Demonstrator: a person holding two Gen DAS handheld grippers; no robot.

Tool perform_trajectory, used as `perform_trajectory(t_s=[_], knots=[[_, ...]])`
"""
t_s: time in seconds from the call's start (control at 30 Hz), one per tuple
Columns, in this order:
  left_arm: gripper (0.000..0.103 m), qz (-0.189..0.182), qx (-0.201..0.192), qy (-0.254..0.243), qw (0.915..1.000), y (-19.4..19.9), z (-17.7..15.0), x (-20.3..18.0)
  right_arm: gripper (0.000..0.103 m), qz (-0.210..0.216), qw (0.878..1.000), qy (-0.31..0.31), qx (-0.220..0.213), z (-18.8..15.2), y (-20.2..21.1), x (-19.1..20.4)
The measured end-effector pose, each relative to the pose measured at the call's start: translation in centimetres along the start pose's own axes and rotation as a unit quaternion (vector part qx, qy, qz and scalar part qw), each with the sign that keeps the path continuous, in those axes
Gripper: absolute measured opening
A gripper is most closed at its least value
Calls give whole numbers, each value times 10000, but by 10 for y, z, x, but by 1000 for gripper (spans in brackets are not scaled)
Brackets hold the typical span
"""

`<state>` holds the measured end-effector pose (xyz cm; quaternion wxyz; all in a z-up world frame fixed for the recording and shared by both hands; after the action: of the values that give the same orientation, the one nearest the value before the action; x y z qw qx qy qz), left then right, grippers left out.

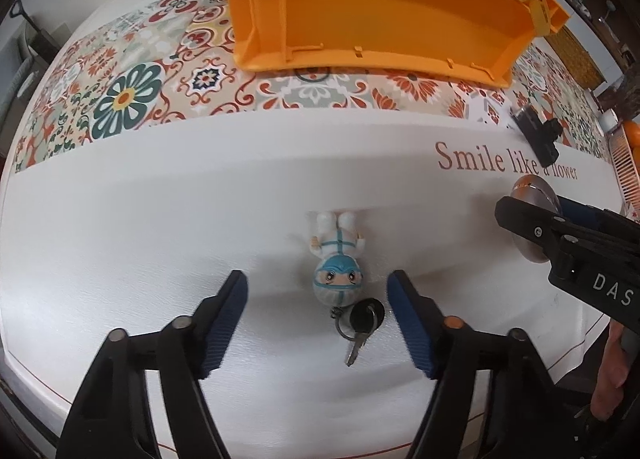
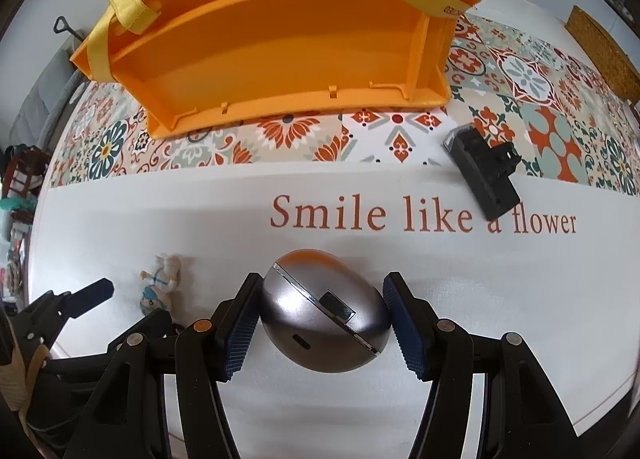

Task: Organize rigid objects
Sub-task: 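Grasp the silver egg device with the right gripper while the left grasps the figurine keychain, then carry the figurine keychain and silver egg device over the crate with both tools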

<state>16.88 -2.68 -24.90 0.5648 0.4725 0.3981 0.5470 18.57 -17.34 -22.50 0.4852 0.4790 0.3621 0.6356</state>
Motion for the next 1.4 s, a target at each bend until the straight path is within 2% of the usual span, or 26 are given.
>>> perform_trajectory(t_s=[0.23, 0.3, 0.47, 0.6, 0.87, 1.0, 1.4], knots=[[52, -97, 54, 3, 9999, -9, -3, -8, 62, -40, 10000, -21, 54, -4, -2, -5], [42, -94, 23, 31, 9999, -11, -3, -9, 62, -43, 10000, -21, 68, -5, -3, -5], [27, -52, -104, 6, 9999, -10, -3, -12, 62, -36, 10000, 0, 61, -6, -2, -4], [27, -176, -158, 20, 9997, -8, -1, -13, 62, -31, 10000, -12, 36, -7, 0, -5], [27, -68, -649, -34, 9979, 15, 16, -11, 62, 1, 9999, 46, -107, -4, 9, -1], [27, -31, -865, -63, 9962, 28, 25, -8, 62, 34, 9996, 104, -251, 2, 19, 5], [27, -244, -1410, 71, 9897, 73, 53, -10, 62, 132, 9968, 225, -760, 26, 58, 16]])
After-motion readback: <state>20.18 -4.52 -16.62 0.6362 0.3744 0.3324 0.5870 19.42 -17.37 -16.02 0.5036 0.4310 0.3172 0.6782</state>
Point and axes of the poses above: each gripper's, at about its wrist camera, not at the fingertips, and y roughly against the way its jaws point, x to its left, z to its top, the point moved 9 cm from there along -y, roughly the way its jaws point, and after that the axes turned 9 degrees about z, right-handed, at the moved point
